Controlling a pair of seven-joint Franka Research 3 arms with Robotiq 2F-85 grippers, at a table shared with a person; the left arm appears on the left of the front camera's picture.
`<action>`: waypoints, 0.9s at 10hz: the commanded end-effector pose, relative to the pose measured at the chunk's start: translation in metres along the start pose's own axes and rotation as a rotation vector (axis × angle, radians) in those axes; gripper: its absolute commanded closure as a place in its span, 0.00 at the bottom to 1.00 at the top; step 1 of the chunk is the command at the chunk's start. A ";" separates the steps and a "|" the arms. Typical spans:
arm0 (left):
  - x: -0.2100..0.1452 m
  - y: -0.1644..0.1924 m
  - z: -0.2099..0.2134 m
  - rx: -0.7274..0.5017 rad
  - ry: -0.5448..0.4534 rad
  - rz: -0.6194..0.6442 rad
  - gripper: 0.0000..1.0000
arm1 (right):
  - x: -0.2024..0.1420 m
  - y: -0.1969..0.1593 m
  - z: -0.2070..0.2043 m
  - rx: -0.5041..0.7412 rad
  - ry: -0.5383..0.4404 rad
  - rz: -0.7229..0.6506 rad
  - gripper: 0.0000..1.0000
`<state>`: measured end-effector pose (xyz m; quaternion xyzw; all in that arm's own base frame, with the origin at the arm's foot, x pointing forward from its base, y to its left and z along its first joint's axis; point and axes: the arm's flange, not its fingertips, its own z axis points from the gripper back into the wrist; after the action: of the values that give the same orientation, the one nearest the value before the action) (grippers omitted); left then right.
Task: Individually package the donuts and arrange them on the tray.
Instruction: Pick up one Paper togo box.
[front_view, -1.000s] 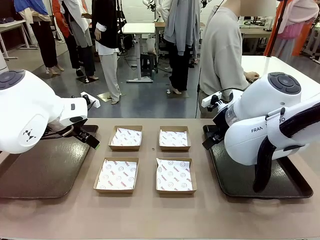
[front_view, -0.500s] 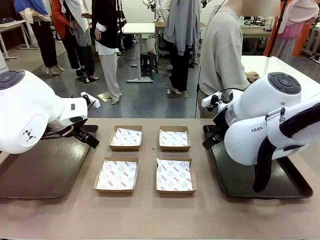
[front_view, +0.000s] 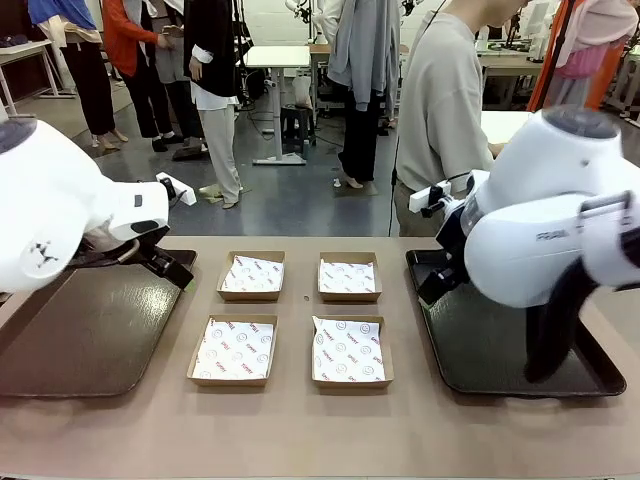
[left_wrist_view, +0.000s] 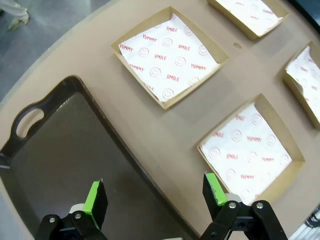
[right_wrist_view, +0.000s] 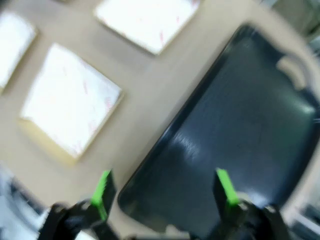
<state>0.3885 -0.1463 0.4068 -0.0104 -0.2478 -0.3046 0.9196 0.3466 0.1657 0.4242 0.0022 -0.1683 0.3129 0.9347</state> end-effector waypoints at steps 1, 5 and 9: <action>-0.100 -0.025 0.055 -0.052 0.060 -0.029 0.00 | -0.084 0.036 0.045 0.068 0.104 -0.042 0.00; -0.154 -0.037 0.093 -0.170 0.197 0.015 0.00 | -0.130 0.043 0.048 0.122 0.242 -0.142 0.00; -0.035 -0.006 0.101 -0.139 0.197 0.010 0.00 | -0.069 0.036 0.086 0.108 0.254 -0.095 0.00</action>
<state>0.3068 -0.1123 0.4838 -0.0448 -0.1269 -0.3160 0.9392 0.2471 0.1415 0.4797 0.0171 -0.0284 0.2697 0.9624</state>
